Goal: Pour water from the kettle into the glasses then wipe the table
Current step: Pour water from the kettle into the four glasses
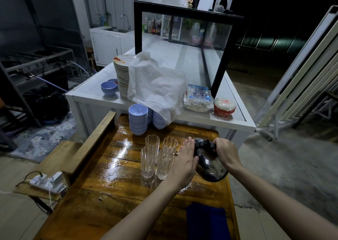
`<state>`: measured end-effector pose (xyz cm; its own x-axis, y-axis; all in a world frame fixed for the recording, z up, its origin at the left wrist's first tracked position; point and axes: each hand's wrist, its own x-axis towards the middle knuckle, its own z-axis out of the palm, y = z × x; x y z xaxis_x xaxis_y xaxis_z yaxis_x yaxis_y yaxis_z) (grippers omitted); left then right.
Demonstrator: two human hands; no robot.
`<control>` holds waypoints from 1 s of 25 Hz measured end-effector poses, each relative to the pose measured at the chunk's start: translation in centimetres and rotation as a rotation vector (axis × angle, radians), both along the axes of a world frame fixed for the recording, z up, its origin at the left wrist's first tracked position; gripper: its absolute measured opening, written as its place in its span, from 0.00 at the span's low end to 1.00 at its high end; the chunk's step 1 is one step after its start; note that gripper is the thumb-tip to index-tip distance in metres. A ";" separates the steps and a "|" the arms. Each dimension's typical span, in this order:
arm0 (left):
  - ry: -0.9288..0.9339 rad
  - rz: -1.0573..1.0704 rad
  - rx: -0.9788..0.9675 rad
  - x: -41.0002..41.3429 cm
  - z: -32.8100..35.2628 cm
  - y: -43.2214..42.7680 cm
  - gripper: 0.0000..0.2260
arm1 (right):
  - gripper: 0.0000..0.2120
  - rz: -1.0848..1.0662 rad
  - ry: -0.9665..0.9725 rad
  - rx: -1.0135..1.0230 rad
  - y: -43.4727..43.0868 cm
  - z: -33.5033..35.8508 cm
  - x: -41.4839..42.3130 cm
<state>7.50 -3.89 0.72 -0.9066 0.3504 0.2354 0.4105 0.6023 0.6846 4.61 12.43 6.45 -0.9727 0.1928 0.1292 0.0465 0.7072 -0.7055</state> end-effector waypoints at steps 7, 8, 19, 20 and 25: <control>-0.002 -0.006 0.021 0.0 0.2 0.3 0.25 | 0.19 0.005 -0.007 0.017 0.2 0.5 -0.1; -0.001 -0.003 0.020 0.0 0.3 0.3 0.25 | 0.19 0.006 -0.006 0.020 0.2 0.6 -0.1; -0.026 -0.005 0.001 -0.3 0.5 0.8 0.26 | 0.24 0.002 -0.005 0.033 0.5 0.7 -0.4; -0.025 -0.006 -0.003 -0.3 0.3 0.9 0.26 | 0.24 -0.001 -0.009 0.034 0.5 0.7 -0.4; -0.027 -0.010 -0.001 -0.6 0.0 1.1 0.26 | 0.24 0.011 -0.013 0.032 1.0 0.6 -0.5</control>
<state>6.93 -2.84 0.68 -0.9089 0.3599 0.2107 0.3983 0.5991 0.6946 4.11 13.40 7.04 -0.9765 0.1777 0.1221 0.0476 0.7298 -0.6820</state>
